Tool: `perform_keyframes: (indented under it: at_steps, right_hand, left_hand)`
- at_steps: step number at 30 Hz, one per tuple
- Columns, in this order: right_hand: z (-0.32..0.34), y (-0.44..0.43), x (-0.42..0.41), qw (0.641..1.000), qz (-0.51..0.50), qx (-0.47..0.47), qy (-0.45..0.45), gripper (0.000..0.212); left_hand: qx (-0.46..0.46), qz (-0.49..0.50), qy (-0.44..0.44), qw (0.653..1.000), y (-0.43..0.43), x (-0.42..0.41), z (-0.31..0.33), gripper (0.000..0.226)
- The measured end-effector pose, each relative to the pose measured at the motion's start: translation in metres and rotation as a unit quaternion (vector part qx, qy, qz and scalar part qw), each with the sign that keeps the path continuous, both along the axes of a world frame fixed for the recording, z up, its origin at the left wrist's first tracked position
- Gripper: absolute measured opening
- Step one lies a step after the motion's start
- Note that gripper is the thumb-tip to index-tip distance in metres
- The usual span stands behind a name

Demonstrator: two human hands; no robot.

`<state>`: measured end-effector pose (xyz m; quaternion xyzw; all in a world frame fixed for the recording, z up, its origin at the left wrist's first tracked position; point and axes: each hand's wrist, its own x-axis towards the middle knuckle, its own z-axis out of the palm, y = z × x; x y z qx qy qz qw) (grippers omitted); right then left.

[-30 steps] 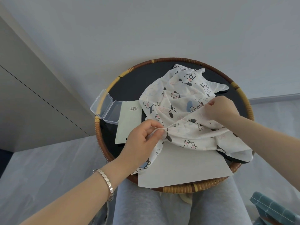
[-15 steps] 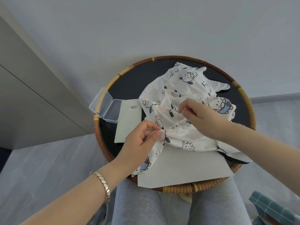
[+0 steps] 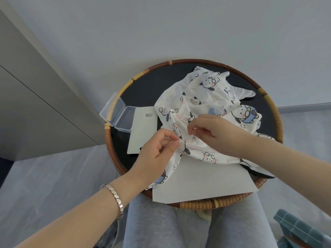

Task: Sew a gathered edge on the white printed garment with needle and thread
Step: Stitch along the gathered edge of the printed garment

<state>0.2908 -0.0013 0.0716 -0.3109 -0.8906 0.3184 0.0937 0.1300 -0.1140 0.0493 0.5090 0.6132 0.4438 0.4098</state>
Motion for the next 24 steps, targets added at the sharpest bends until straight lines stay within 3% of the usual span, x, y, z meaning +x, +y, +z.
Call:
perform_keyframes:
  at_steps: [11,16,24]
  right_hand:
    - [-0.002,-0.003,-0.002,0.999,0.004,-0.043,0.019,0.016]
    - [0.001,-0.006,-0.006,0.993,-0.003,-0.113,0.046,0.031]
    - [-0.007,-0.014,-0.011,0.977,-0.016,-0.2,0.077,0.025]
  left_hand:
    - [0.0,-0.005,-0.003,1.0,0.0,0.0,-0.001,0.012]
    - [-0.024,-0.017,-0.029,0.999,0.004,-0.002,0.001,0.014]
    - [-0.033,-0.015,-0.061,0.997,0.008,0.0,-0.001,0.008]
